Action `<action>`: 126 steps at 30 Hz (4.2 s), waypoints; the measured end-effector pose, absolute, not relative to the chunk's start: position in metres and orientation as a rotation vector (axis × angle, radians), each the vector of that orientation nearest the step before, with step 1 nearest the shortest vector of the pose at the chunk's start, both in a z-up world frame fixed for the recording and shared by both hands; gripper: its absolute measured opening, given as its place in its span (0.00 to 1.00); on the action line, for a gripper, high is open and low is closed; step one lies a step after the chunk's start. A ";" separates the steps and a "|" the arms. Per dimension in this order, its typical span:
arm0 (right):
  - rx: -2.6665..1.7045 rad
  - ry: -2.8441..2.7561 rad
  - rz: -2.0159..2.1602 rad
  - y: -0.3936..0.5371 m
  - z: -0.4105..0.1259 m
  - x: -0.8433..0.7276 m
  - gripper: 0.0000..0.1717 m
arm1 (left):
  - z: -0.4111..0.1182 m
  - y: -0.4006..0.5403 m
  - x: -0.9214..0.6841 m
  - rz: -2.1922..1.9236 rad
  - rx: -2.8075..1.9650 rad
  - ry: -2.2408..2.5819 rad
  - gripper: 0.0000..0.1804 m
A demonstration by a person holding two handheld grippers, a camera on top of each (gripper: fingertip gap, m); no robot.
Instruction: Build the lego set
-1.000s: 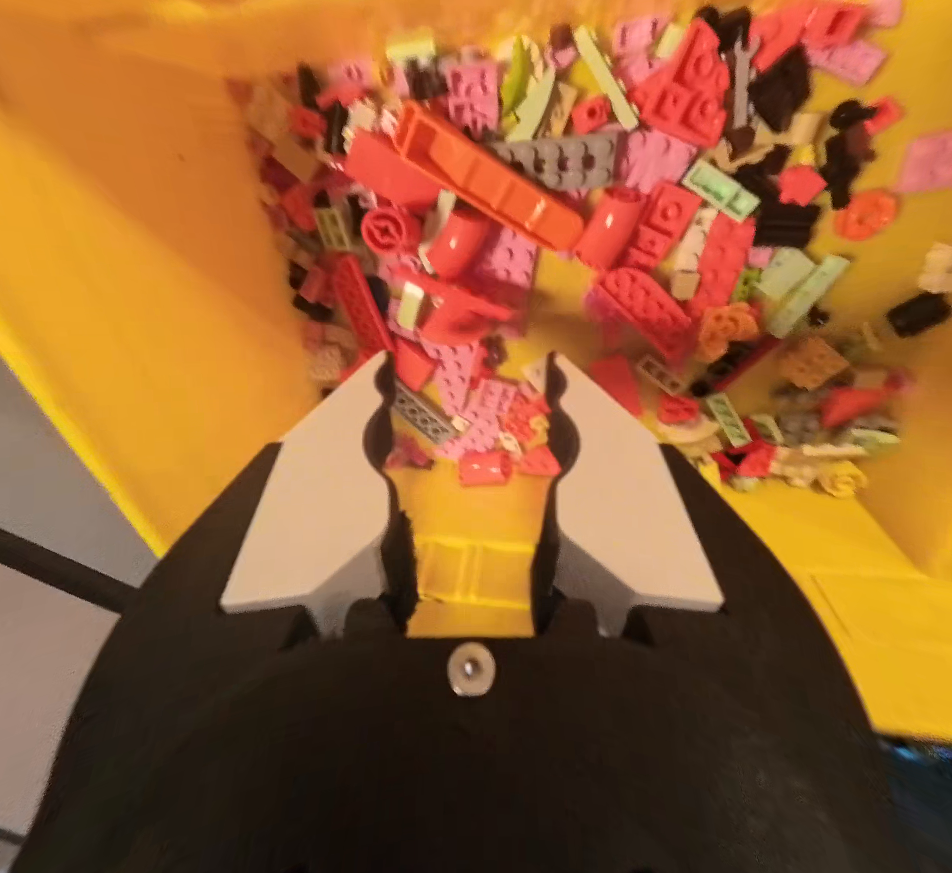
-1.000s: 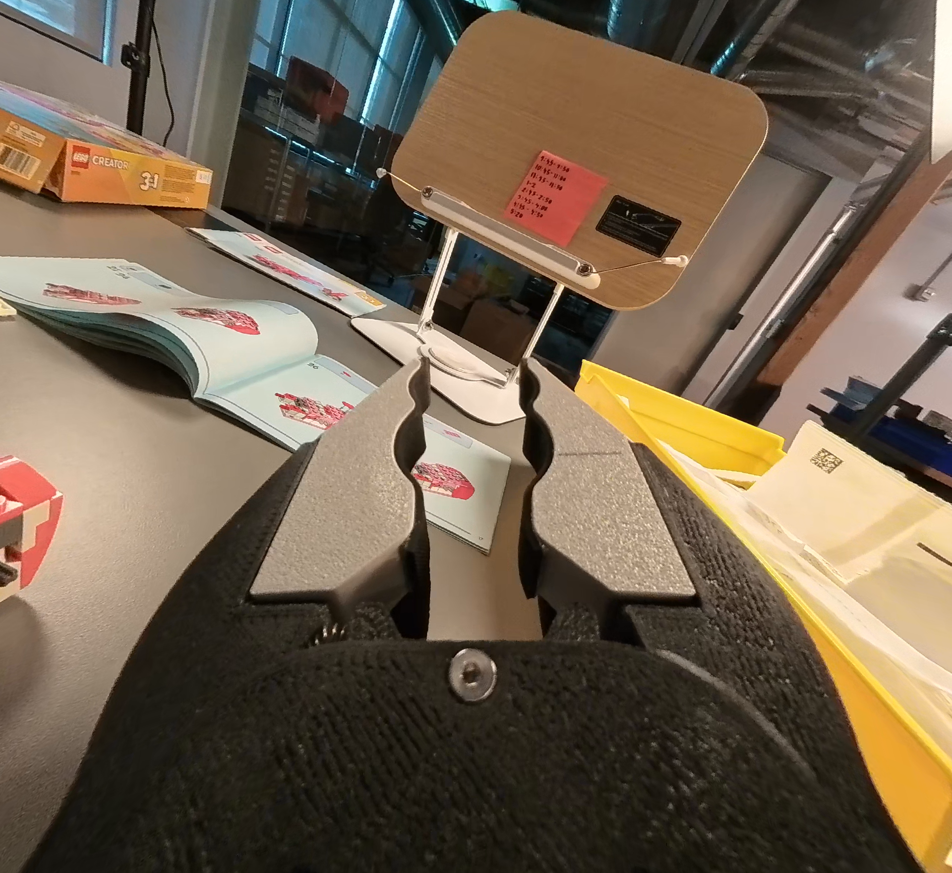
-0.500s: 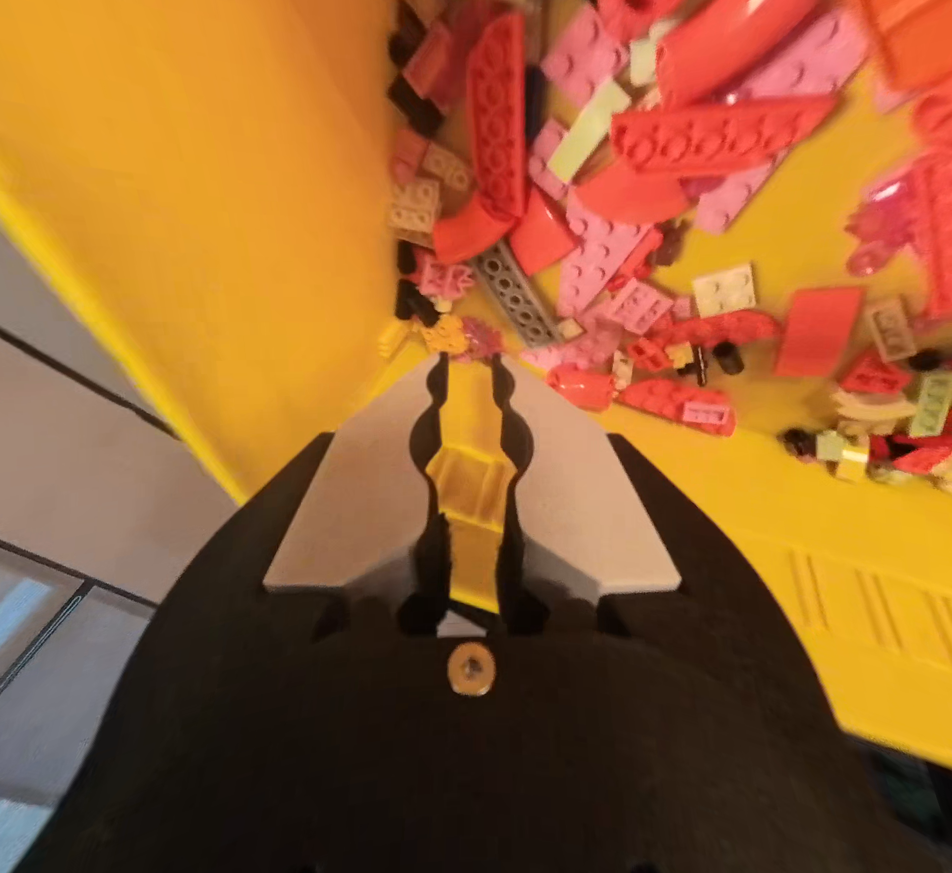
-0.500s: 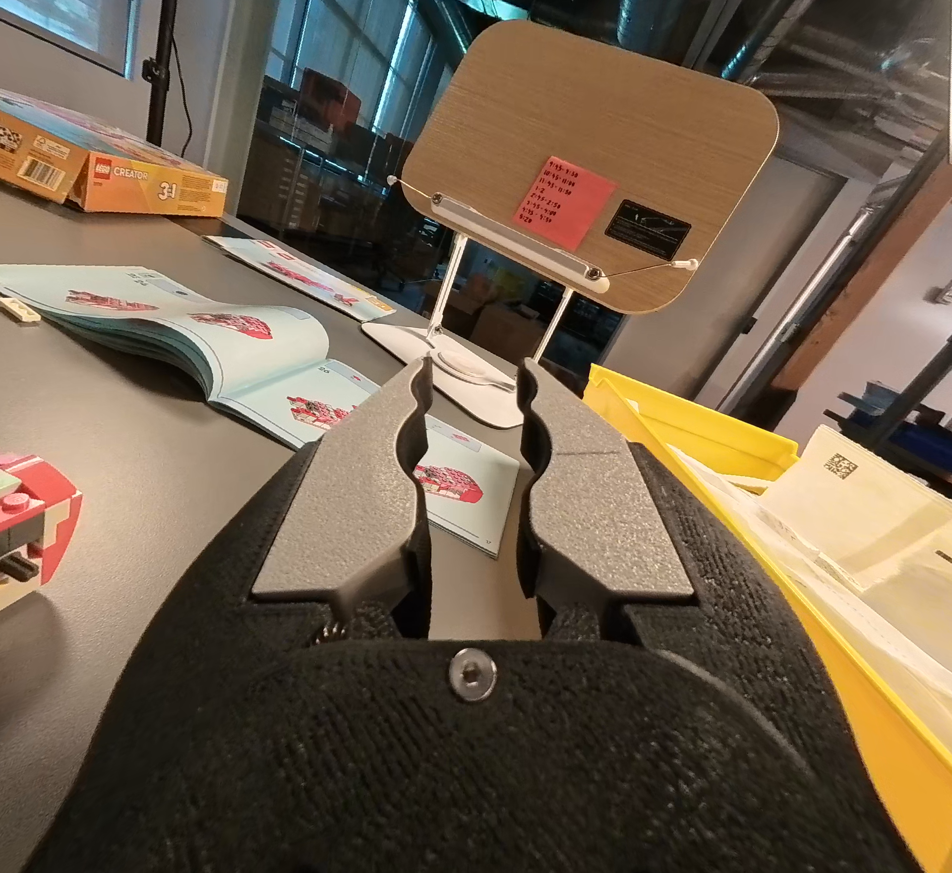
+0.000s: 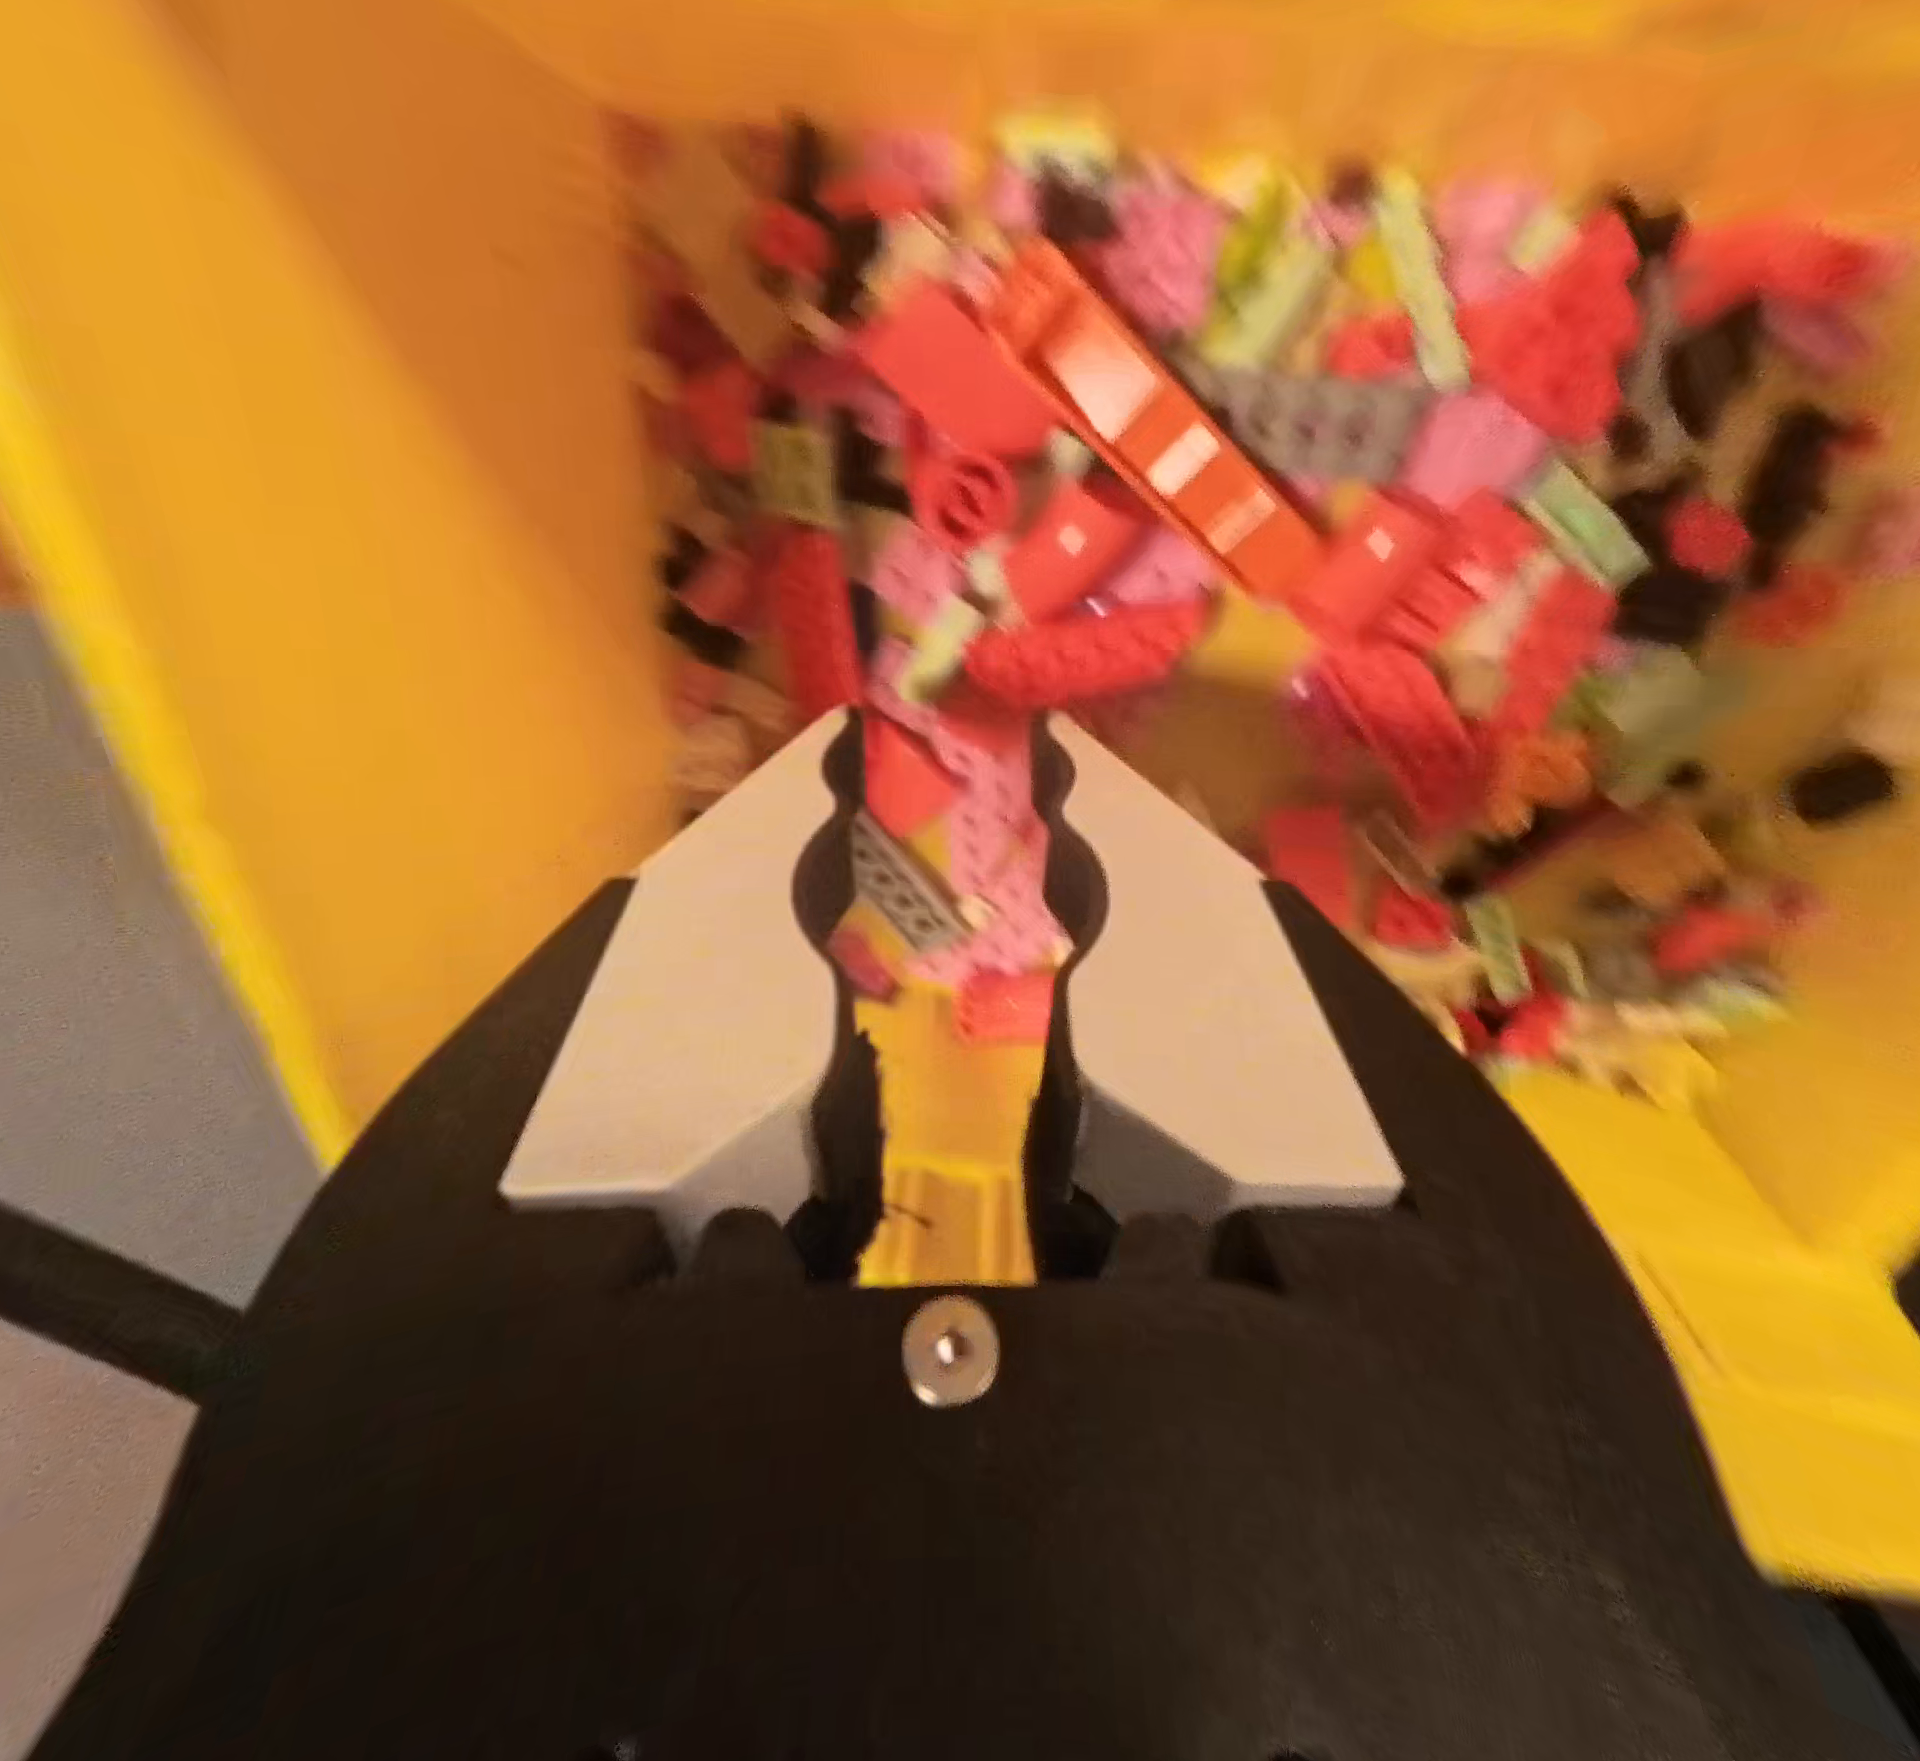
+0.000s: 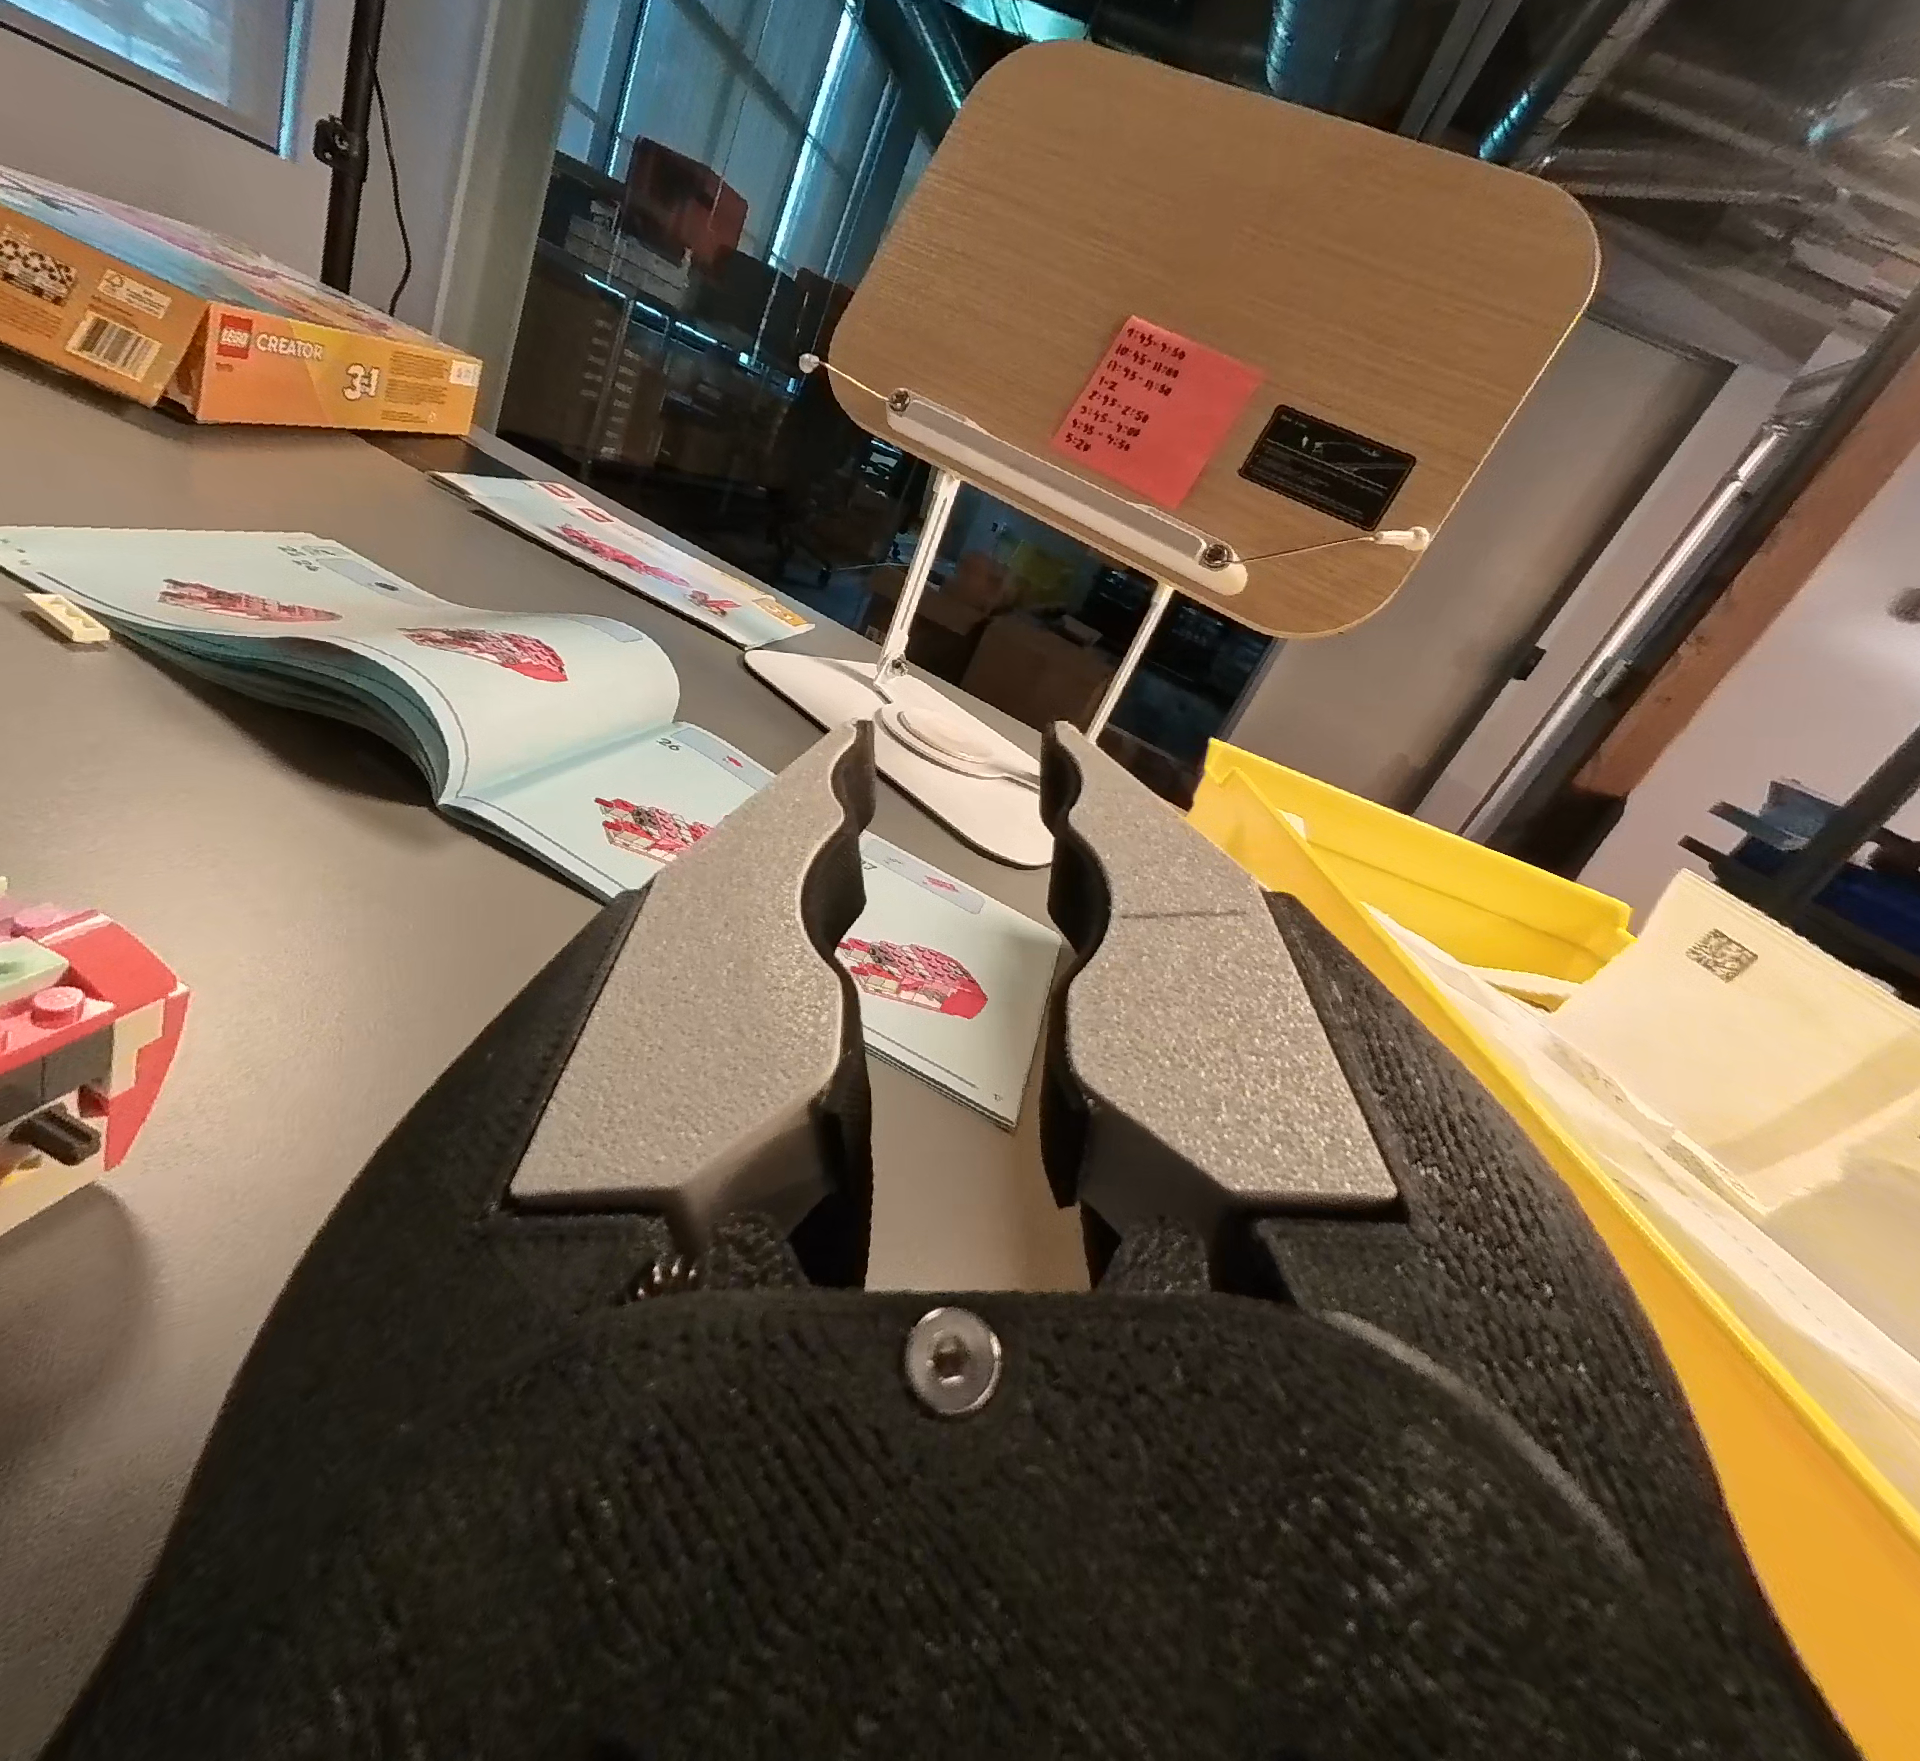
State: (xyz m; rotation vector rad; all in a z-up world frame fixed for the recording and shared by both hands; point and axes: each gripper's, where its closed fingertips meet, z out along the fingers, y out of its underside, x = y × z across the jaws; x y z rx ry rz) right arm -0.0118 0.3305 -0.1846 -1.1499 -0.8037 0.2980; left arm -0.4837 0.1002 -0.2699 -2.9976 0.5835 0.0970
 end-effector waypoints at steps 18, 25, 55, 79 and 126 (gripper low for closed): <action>-1.145 -0.815 0.300 0.329 -0.185 -0.013 0.17 | -0.285 0.132 -0.478 -0.089 -3.005 0.393 0.00; -1.144 -0.819 0.305 0.328 -0.185 -0.014 0.17 | -0.288 0.065 -0.475 -0.202 -3.261 0.395 0.00; -1.136 -0.835 0.311 0.326 -0.185 -0.017 0.17 | -0.283 0.156 -0.469 -0.207 -2.829 0.233 0.24; -1.138 -0.836 0.316 0.326 -0.185 -0.018 0.17 | -0.257 0.123 -0.440 -0.223 -2.763 0.394 0.35; -1.133 -0.845 0.322 0.325 -0.185 -0.019 0.16 | -0.287 0.099 -0.431 -0.229 -2.781 0.766 0.26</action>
